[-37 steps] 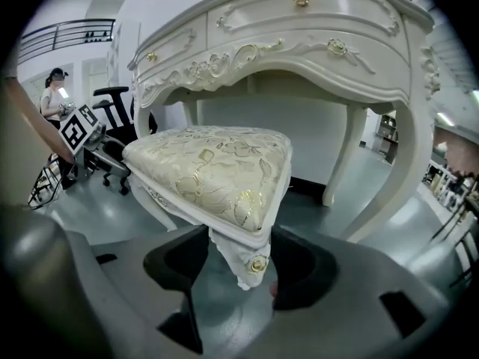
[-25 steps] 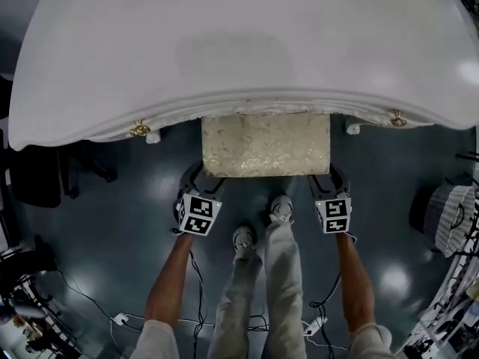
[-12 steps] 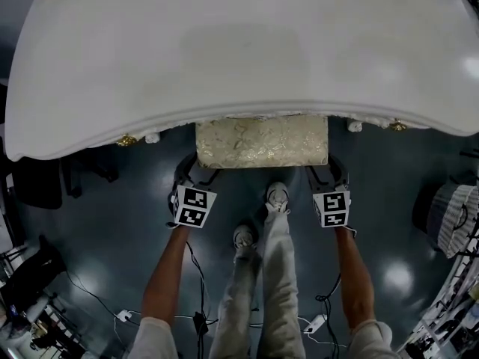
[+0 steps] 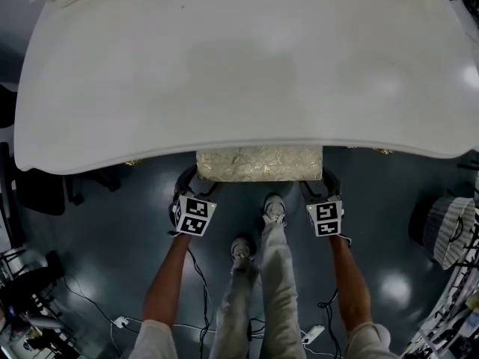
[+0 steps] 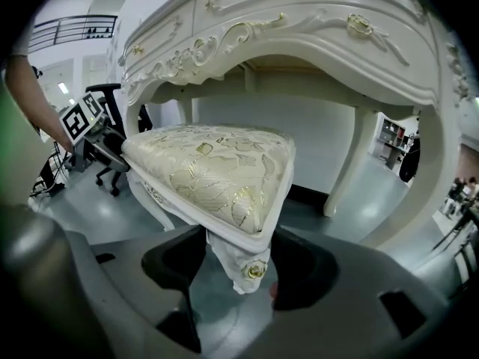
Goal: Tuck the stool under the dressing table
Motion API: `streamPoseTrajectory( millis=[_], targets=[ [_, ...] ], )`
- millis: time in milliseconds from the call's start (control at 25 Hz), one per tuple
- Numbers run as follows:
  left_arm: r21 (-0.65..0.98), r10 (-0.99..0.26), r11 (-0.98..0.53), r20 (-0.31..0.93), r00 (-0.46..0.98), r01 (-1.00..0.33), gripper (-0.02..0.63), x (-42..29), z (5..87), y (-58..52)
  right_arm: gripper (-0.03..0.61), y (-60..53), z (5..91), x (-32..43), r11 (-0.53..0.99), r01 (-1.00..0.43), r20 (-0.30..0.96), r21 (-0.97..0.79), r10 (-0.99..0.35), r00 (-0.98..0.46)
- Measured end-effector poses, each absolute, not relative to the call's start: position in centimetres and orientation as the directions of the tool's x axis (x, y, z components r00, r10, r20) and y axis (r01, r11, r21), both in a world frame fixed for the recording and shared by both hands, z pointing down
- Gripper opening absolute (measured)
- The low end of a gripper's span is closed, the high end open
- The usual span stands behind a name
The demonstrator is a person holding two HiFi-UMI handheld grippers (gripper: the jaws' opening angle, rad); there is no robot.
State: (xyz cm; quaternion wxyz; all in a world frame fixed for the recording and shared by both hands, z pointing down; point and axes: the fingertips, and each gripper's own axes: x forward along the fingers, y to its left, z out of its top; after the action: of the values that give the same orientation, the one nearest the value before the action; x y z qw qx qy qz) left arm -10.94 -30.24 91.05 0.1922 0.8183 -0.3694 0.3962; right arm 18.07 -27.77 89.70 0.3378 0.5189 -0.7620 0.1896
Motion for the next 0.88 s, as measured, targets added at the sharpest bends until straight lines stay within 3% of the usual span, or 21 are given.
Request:
streamPoseTrajectory(
  millis=[880],
  targets=[
    [-0.037,-0.573,-0.647,0.683,0.453,-0.762,0.301,-11.1,90.8,-33.7,0.273,-30.7,89.6,17.7,0.404,-0.910,0.630,0.097,-0.732,-0.258]
  ],
)
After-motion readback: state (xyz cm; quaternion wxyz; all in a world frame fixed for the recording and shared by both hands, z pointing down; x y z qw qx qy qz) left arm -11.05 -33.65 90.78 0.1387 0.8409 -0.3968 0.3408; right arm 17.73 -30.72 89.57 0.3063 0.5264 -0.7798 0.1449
